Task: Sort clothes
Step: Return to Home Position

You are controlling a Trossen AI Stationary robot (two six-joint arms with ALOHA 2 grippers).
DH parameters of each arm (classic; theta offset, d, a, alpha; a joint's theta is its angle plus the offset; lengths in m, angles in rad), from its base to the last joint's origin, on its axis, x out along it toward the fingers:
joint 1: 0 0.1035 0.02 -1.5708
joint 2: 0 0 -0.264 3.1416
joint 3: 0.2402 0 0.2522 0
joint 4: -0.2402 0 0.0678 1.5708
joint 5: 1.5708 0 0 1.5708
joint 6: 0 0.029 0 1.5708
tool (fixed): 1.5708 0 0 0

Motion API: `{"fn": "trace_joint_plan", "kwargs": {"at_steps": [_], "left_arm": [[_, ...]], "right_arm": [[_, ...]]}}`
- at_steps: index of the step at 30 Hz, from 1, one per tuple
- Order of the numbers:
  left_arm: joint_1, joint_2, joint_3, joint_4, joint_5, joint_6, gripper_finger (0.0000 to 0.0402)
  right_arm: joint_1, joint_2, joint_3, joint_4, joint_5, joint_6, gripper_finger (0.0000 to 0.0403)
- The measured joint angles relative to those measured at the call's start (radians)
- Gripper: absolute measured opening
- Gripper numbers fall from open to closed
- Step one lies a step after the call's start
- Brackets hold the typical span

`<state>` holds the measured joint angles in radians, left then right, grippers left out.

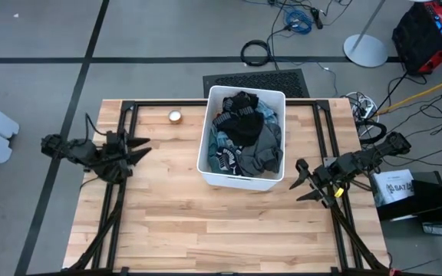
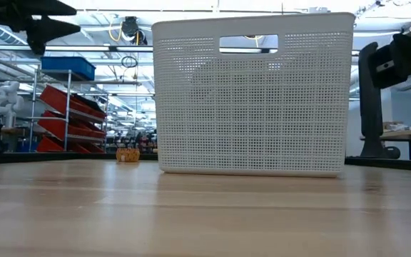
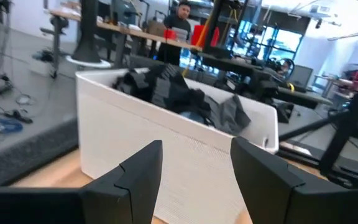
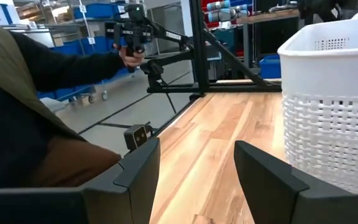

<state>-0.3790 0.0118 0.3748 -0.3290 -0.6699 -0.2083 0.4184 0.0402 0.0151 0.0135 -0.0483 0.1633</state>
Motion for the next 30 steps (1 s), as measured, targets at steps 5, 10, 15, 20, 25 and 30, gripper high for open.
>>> {"fn": "trace_joint_plan", "kwargs": {"at_steps": [5, 10, 15, 20, 25, 30], "left_arm": [[0.0, -0.007, -0.065, 0.008, 0.019, -0.048, 0.02], [0.0, -0.01, -0.129, 0.057, 0.024, -0.074, 0.02], [0.0, -0.011, -0.177, 0.163, 0.041, -0.053, 0.02], [0.0, -0.011, -0.231, 0.279, 0.067, -0.014, 0.02], [0.0, -0.011, -0.293, 0.327, 0.073, -0.02, 0.02], [0.0, -0.011, -0.36, 0.449, 0.077, -0.014, 0.02]], "right_arm": [[-0.009, 0.0, 0.0, 0.0, -0.003, 0.025, 0.0194], [-0.009, 0.0, 0.0, 0.0, -0.003, 0.035, 0.0194], [-0.009, 0.0, 0.0, 0.0, -0.004, 0.036, 0.0194], [-0.009, 0.0, 0.0, 0.0, -0.004, 0.033, 0.0194], [-0.009, 0.0, 0.0, 0.0, -0.004, 0.033, 0.0194], [-0.009, 0.0, 0.0, 0.0, -0.004, 0.03, 0.0194]]}}
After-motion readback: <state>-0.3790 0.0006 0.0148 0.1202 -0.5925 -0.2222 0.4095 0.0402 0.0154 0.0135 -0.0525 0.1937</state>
